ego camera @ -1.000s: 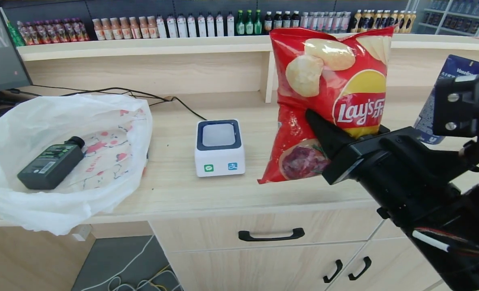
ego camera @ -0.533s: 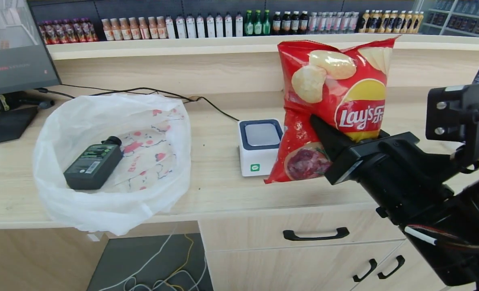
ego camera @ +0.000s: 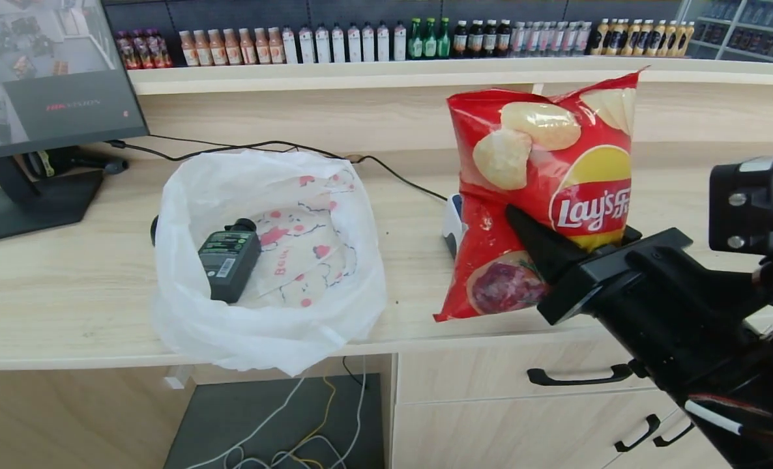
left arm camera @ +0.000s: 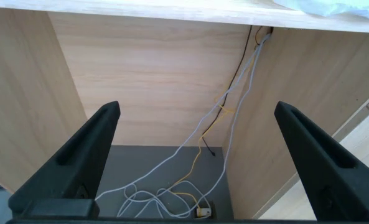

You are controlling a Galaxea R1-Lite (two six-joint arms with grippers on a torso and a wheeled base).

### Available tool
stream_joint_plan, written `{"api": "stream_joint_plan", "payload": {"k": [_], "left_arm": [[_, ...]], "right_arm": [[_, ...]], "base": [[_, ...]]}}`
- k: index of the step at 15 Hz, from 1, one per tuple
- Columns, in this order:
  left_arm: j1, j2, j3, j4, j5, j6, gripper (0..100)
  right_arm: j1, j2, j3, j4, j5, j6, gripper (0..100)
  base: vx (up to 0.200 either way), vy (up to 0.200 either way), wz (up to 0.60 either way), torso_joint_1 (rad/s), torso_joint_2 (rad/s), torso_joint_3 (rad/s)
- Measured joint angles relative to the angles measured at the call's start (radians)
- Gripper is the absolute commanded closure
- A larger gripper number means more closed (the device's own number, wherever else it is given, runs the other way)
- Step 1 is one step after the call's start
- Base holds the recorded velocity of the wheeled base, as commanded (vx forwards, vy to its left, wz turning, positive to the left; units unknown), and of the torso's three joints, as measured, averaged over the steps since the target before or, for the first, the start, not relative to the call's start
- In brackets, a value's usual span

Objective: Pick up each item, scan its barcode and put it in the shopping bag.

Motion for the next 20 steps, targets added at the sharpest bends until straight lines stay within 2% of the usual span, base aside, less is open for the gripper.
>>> {"api": "stream_joint_plan", "payload": {"k": [2, 6, 8, 11, 14, 20], "left_arm": [[0.000, 0.000, 0.000, 0.000, 0.000, 0.000, 0], [0.000, 0.000, 0.000, 0.000, 0.000, 0.000, 0], [0.000, 0.000, 0.000, -0.001, 0.000, 0.000, 0], [-0.001, 0.000, 0.000, 0.000, 0.000, 0.000, 0], [0.000, 0.000, 0.000, 0.000, 0.000, 0.000, 0], [0.000, 0.000, 0.000, 0.000, 0.000, 0.000, 0]], "right_arm": [[0.013, -0.010, -0.032, 0.013, -0.045, -0.060, 100], [0.054, -0.013, -0.108, 0.079, -0.230, -0.160, 100], [0.064, -0.013, -0.177, 0.143, -0.264, -0.208, 100], [0.071, -0.012, -0.310, 0.340, -0.281, -0.244, 100], [0.065, -0.008, -0.431, 0.506, -0.357, -0.251, 100], [0.007, 0.063, -0.537, 0.551, -0.376, -0.247, 100]], "base": [[0.000, 0.000, 0.00, 0.000, 0.00, 0.000], [0.000, 0.000, 0.00, 0.000, 0.00, 0.000], [0.000, 0.000, 0.00, 0.000, 0.00, 0.000], [0.000, 0.000, 0.00, 0.000, 0.00, 0.000], [0.000, 0.000, 0.00, 0.000, 0.00, 0.000], [0.000, 0.000, 0.00, 0.000, 0.00, 0.000]]}}
